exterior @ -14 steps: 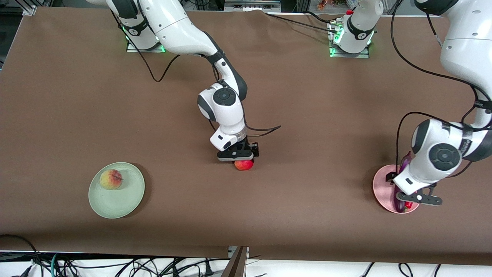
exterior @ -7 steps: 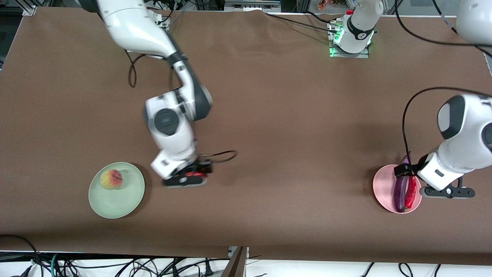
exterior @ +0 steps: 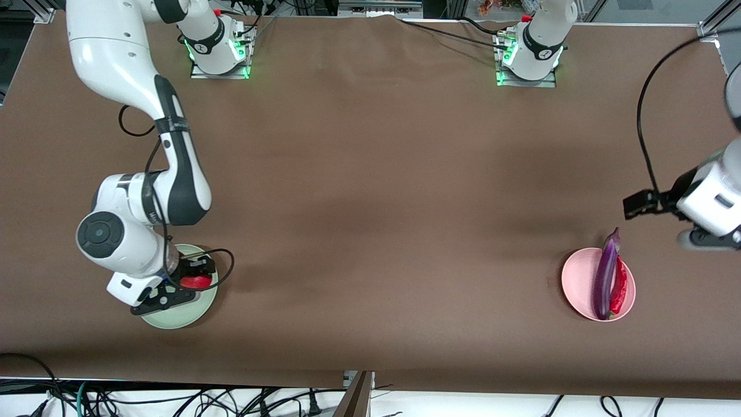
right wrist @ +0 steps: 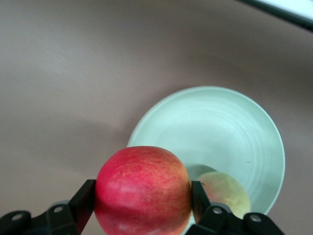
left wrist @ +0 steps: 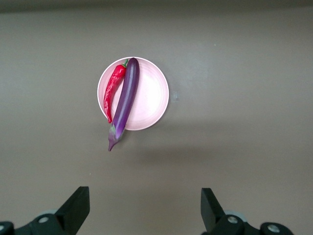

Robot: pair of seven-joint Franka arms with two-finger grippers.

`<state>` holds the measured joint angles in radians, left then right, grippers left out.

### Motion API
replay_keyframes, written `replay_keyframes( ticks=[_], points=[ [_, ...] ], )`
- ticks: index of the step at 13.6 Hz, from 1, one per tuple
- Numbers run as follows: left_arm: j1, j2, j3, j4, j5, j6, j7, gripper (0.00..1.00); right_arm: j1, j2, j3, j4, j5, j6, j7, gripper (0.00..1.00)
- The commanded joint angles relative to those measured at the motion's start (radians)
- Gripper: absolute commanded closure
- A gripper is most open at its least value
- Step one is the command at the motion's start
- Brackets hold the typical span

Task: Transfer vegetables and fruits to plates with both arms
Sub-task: 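Place the pomegranate on the green plate while the left gripper withdraws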

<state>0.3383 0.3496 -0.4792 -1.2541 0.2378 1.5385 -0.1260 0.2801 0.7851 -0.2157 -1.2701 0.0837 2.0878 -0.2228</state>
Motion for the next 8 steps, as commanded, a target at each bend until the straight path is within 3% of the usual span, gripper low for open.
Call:
replay_keyframes(
  ticks=[1, 3, 6, 8],
  points=[
    [-0.163, -0.179, 0.234, -0.147, -0.115, -0.008, 0.023, 0.00, -0.039, 0.008, 0.018, -0.023, 0.015, 0.018, -0.050, 0.73],
    [-0.279, -0.259, 0.420, -0.272, -0.277, 0.021, 0.049, 0.00, -0.039, 0.040, 0.018, -0.028, 0.015, 0.070, -0.050, 0.73],
    [-0.358, -0.378, 0.493, -0.431, -0.243, 0.118, 0.046, 0.00, -0.038, 0.074, 0.019, -0.046, 0.015, 0.159, -0.040, 0.72],
    [-0.363, -0.400, 0.492, -0.453, -0.235, 0.112, 0.048, 0.00, -0.039, 0.083, 0.021, -0.046, 0.015, 0.167, -0.047, 0.66]
  ],
)
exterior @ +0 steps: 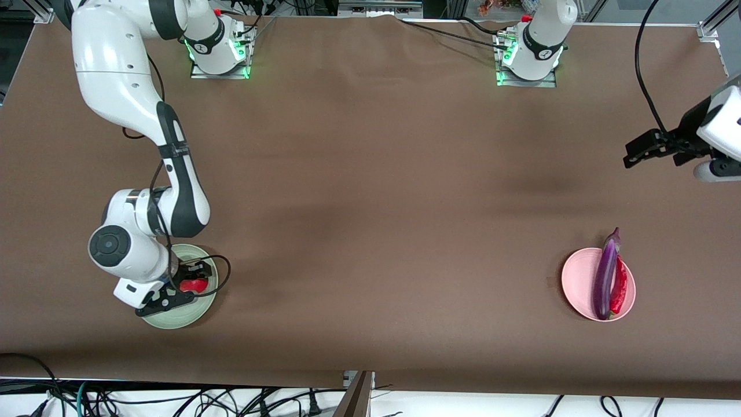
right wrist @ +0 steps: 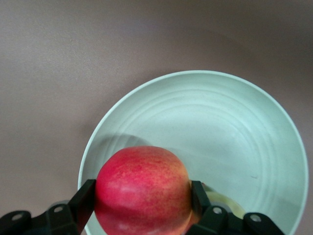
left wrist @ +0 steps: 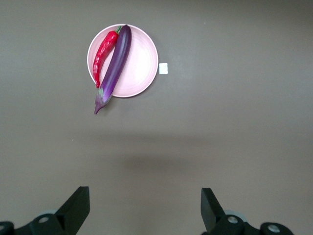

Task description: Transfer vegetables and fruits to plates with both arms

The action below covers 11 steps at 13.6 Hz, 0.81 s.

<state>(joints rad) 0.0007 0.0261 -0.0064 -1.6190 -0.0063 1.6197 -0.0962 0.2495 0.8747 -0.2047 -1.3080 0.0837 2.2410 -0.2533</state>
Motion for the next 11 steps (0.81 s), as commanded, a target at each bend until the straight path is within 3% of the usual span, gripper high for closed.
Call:
replay_keyframes(
  ticks=[1, 2, 4, 11],
  points=[
    [-0.024, -0.069, 0.007, -0.079, 0.023, 0.023, 0.018, 0.00, -0.010, -0.002, 0.010, -0.007, 0.015, 0.022, -0.018, 0.28],
    [-0.022, -0.061, -0.001, -0.064, 0.055, 0.017, 0.018, 0.00, -0.010, -0.009, 0.010, -0.002, 0.016, 0.038, -0.018, 0.00],
    [-0.024, -0.058, -0.004, -0.061, 0.057, 0.012, 0.013, 0.00, -0.007, -0.060, 0.010, 0.003, 0.016, 0.003, -0.018, 0.00],
    [-0.025, -0.058, -0.004, -0.059, 0.057, 0.011, 0.018, 0.00, -0.003, -0.336, 0.005, 0.053, 0.010, -0.489, 0.005, 0.00]
  ],
)
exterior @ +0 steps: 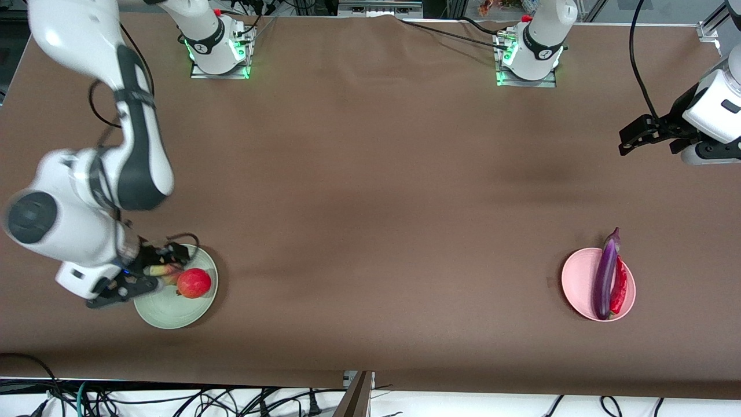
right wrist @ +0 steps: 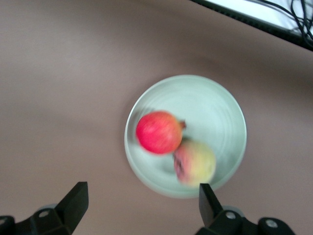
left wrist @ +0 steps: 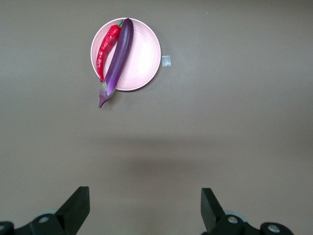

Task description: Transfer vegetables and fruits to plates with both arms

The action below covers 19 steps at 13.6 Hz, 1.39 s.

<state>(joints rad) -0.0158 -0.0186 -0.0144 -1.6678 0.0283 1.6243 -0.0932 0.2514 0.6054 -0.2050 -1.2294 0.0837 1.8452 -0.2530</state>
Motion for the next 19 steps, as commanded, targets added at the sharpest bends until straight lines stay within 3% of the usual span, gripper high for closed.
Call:
replay_keyframes(
  ticks=[1, 5, 7, 8, 11, 14, 19],
  points=[
    [-0.009, -0.014, 0.004, -0.010, 0.022, 0.006, 0.015, 0.00, -0.003, -0.097, 0.003, -0.025, 0.007, -0.147, 0.032, 0.00],
    [-0.009, -0.014, 0.002, -0.009, 0.022, 0.005, 0.015, 0.00, -0.026, -0.241, 0.018, -0.051, -0.015, -0.390, 0.158, 0.00],
    [-0.009, -0.014, 0.004, -0.009, 0.022, -0.012, 0.018, 0.00, -0.105, -0.332, 0.109, -0.103, -0.015, -0.480, 0.153, 0.00],
    [-0.009, -0.014, 0.002, -0.009, 0.022, -0.017, 0.018, 0.00, -0.142, -0.388, 0.151, -0.170, -0.019, -0.471, 0.156, 0.00],
    [-0.007, -0.014, 0.004, -0.009, 0.022, -0.027, 0.021, 0.00, -0.185, -0.482, 0.160, -0.258, -0.045, -0.445, 0.147, 0.00],
    [-0.007, -0.014, 0.004, -0.007, 0.024, -0.027, 0.020, 0.00, -0.204, -0.544, 0.160, -0.263, -0.045, -0.439, 0.147, 0.00],
    [-0.007, -0.012, 0.004, -0.006, 0.022, -0.024, 0.021, 0.00, -0.221, -0.567, 0.173, -0.288, -0.082, -0.442, 0.132, 0.00]
  ],
)
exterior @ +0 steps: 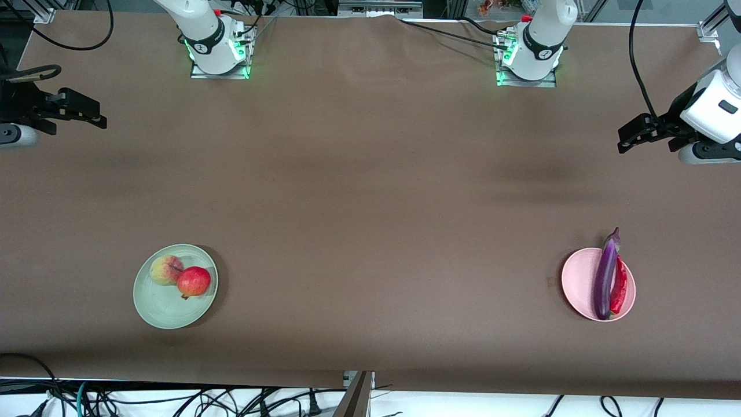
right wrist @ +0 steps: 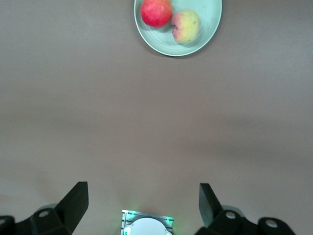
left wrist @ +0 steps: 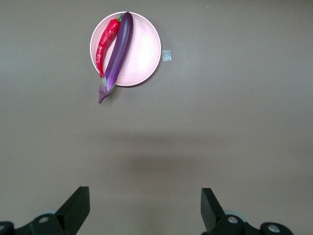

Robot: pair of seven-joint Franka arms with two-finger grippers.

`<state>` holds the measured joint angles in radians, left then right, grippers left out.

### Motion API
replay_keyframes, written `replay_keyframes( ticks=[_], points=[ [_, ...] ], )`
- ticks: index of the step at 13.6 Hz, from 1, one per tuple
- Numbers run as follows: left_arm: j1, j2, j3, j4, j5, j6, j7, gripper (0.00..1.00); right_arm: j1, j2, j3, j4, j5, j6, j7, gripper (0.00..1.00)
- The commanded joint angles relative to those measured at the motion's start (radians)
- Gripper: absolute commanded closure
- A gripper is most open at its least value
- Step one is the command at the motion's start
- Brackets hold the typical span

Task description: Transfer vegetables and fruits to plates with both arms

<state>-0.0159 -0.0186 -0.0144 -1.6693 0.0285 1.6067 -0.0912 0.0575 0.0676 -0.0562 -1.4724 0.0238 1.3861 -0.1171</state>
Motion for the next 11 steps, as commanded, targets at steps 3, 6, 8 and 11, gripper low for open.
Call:
replay_keyframes(
  ticks=[3, 6, 8, 11],
  points=[
    [-0.006, -0.012, 0.004, -0.004, 0.013, -0.007, 0.019, 0.00, -0.034, -0.049, 0.030, -0.077, -0.031, 0.027, 0.008, 0.00],
    [-0.003, -0.011, 0.004, -0.004, 0.010, -0.007, 0.018, 0.00, -0.034, -0.045, 0.036, -0.075, -0.042, 0.027, 0.010, 0.00],
    [-0.003, -0.011, 0.005, -0.004, 0.010, -0.007, 0.019, 0.00, -0.034, -0.037, 0.035, -0.074, -0.042, 0.027, 0.010, 0.00],
    [-0.003, -0.011, 0.004, -0.004, 0.010, -0.007, 0.019, 0.00, -0.031, -0.034, 0.030, -0.063, -0.042, 0.019, 0.010, 0.00]
  ],
)
